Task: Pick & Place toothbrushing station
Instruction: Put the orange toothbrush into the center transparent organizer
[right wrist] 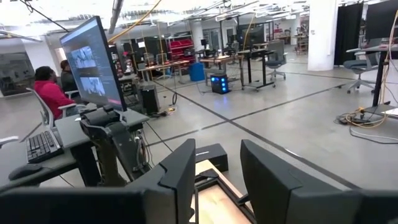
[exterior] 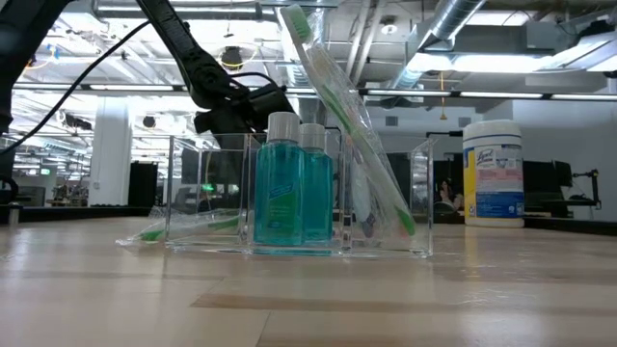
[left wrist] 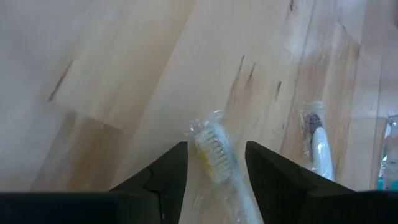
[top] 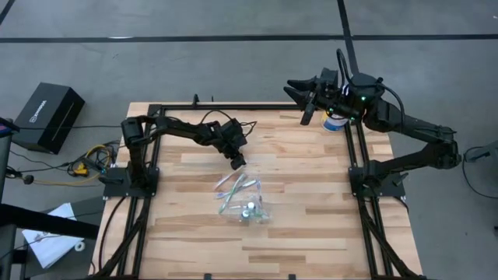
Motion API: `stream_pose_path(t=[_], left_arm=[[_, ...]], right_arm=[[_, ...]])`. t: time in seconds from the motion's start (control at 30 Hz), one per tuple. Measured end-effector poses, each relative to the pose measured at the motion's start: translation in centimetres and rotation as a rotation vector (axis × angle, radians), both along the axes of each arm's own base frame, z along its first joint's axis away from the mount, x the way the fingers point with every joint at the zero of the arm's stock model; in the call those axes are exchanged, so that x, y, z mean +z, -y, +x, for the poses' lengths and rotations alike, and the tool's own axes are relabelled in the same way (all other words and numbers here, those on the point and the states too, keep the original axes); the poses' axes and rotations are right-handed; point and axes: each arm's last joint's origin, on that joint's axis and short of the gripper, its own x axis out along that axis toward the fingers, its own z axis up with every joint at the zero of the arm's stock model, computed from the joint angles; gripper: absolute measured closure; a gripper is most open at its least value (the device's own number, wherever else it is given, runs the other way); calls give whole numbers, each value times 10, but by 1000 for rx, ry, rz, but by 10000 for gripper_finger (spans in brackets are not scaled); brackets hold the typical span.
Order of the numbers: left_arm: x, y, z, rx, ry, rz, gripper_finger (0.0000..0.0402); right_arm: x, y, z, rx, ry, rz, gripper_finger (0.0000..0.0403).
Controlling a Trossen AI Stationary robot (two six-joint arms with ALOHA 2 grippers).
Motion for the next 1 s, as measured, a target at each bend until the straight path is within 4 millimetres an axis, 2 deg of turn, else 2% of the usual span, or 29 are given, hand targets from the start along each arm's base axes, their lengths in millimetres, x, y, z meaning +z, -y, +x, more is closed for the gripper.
stream_pose_path(t=[0.33,0.47,0.73,1.0], left_arm=[[-6,0,2,-13,7,2,249],[-8,0,2,-12,6,4,282],[-8,0,3,-5,18,0,389],[-1,-3,9,55,112,-53,393]], right_arm=[[0,-1,0,27,0,-1,284],[0,-1,0,28,0,-1,284],[1,-1,0,28,11,-4,285],[1,-1,0,40,11,-5,285]])
